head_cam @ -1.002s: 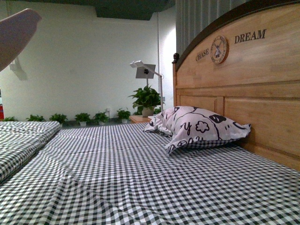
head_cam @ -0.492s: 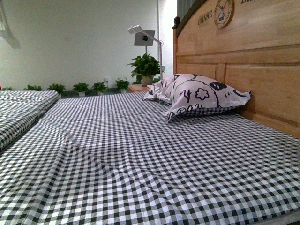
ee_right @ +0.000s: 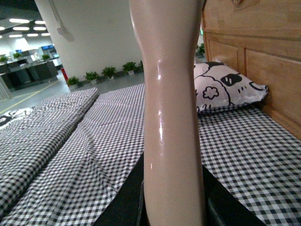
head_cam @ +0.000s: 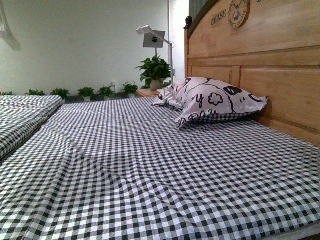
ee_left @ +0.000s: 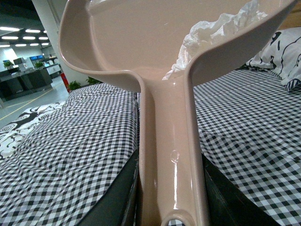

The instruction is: Clean up trash

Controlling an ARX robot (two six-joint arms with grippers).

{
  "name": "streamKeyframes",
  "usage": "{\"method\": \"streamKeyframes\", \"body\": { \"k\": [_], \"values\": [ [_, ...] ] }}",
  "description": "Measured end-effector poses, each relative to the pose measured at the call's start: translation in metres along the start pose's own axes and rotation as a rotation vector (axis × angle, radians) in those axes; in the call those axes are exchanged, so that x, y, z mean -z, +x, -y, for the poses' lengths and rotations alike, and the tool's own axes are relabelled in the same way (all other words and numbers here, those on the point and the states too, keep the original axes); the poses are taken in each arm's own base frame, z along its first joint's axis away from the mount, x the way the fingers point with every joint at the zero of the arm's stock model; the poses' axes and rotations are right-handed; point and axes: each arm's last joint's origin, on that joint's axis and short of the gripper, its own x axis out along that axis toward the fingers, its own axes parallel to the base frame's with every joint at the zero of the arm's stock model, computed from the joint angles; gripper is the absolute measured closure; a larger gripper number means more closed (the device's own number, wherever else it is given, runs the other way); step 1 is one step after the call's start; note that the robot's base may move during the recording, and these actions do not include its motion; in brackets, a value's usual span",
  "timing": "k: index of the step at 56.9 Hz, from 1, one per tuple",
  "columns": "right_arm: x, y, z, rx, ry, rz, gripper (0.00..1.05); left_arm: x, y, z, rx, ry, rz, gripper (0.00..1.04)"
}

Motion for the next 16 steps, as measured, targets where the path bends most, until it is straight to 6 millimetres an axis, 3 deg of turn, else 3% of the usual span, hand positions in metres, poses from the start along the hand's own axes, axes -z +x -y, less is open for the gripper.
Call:
{"method": "streamKeyframes", "body": {
  "k": [16],
  "values": [
    [0.0000,0.0001,0.0000,0.000,0.000,0.000,0.85,0.0000,0.0000,0.0000,0.000,0.000,0.000,0.76]
  ]
}}
